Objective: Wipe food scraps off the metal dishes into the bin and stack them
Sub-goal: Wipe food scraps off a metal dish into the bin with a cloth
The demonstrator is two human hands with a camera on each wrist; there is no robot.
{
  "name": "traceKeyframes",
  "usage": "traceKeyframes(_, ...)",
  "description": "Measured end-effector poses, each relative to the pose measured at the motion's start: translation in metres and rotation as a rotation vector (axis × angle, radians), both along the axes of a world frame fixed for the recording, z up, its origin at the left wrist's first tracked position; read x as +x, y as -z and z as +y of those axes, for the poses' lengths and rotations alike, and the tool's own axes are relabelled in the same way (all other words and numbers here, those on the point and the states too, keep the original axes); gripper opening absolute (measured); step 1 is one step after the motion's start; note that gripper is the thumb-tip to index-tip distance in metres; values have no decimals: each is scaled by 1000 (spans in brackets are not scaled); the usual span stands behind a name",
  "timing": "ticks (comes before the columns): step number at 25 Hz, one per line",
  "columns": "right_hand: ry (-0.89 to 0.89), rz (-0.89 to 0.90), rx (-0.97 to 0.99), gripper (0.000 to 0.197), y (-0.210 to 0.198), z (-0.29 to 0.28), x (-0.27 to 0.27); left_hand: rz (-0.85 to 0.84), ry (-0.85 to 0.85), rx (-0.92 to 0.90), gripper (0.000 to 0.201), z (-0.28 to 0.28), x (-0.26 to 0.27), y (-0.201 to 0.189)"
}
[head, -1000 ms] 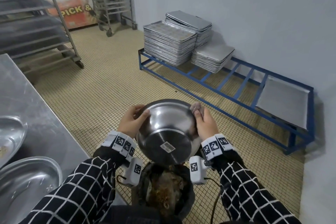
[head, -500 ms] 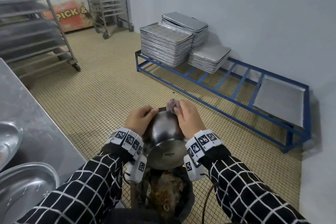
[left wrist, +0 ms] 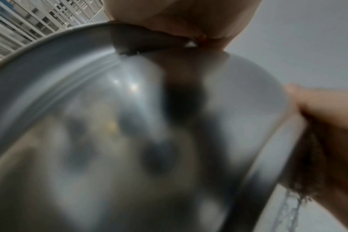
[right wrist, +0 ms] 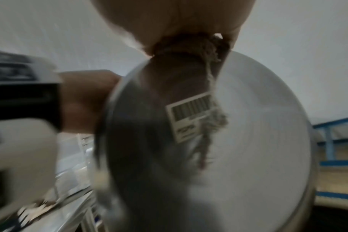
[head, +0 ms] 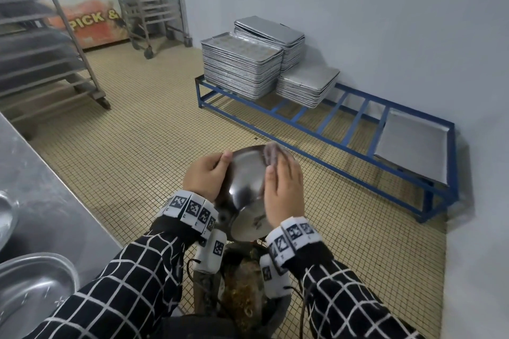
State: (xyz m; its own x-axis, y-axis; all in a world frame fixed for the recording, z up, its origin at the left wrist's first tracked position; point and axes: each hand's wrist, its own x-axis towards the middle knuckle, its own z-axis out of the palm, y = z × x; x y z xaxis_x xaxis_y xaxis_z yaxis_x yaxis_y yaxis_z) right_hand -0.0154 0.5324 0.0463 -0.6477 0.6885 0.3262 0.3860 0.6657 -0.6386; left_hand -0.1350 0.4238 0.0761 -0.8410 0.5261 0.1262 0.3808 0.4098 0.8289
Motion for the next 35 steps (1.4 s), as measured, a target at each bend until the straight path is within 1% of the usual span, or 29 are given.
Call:
traceKeyframes(1, 59, 47, -234, 47, -3, 11, 4, -37, -10, 5, 41, -2, 0, 1)
traceKeyframes(2, 110, 54, -476, 44, -3, 20, 8, -79, -35, 20, 39, -4, -2, 3)
traceKeyframes(3, 154, 40, -628, 42, -2, 25, 14, -112, -62, 35, 37, -7, -4, 5)
traceKeyframes(4, 169, 13, -672, 41, 0, 25, 19, -128, -79, 44, 36, -9, -5, 6)
traceKeyframes(5, 166, 5, -646, 38, 2, 21, 23, -136, -90, 53, 36, -11, -6, 6)
traceKeyframes(6, 139, 40, -566, 37, 6, 15, 24, -142, -97, 67, 36, -11, -7, 5)
traceKeyframes(8, 13, 125, -336, 44, 13, -1, 22, -143, -112, 90, 37, -9, -8, 3)
traceKeyframes(9, -57, 125, -194, 49, 13, -10, 18, -133, -117, 94, 38, -8, -8, 1)
traceKeyframes(11, -159, 0, 85, 52, 6, -24, 5, -108, -104, 93, 41, -6, -7, -3)
traceKeyframes(12, -174, -63, 176, 53, 1, -28, -1, -92, -92, 92, 42, -5, -6, -6)
traceKeyframes(13, -157, -101, 213, 55, -6, -29, -7, -69, -82, 80, 42, -4, -4, -9)
traceKeyframes(14, -120, -112, 192, 58, -12, -29, -13, -38, -74, 59, 41, -4, -2, -13)
traceKeyframes(15, -74, -103, 133, 60, -15, -24, -20, -19, -70, 42, 41, -5, 0, -16)
traceKeyframes(17, 27, -31, -48, 60, -23, -9, -26, -60, -64, 73, 42, -6, 1, -18)
traceKeyframes(18, 83, 29, -149, 57, -24, 0, -25, -104, -70, 107, 42, -7, 1, -15)
traceKeyframes(20, 190, 133, -401, 43, -23, 15, -15, -199, -96, 145, 43, -11, -1, -10)
traceKeyframes(22, 236, 171, -679, 26, -12, 27, 3, -301, -113, 158, 52, -13, -4, -3)
traceKeyframes(23, 235, 176, -797, 22, -5, 32, 11, -341, -119, 152, 55, -14, -5, 0)
traceKeyframes(24, 226, 175, -883, 23, 0, 35, 19, -370, -124, 146, 58, -16, -6, 3)
traceKeyframes(25, 218, 169, -909, 28, 6, 38, 24, -392, -132, 147, 58, -17, -7, 7)
traceKeyframes(27, 193, 155, -861, 41, 10, 42, 30, -423, -153, 183, 56, -21, -9, 12)
traceKeyframes(28, 182, 164, -821, 43, 9, 43, 32, -424, -158, 204, 54, -22, -8, 14)
traceKeyframes(30, 160, 222, -757, 41, 5, 45, 32, -361, -160, 203, 45, -24, -8, 18)
traceKeyframes(31, 142, 241, -705, 36, 4, 47, 31, -315, -158, 190, 41, -25, -7, 19)
traceKeyframes(33, 108, 213, -532, 25, -1, 51, 25, -242, -113, 171, 38, -26, -6, 17)
traceKeyframes(35, 42, 112, -282, 24, -8, 54, 18, -203, -16, 149, 31, -24, -3, 11)
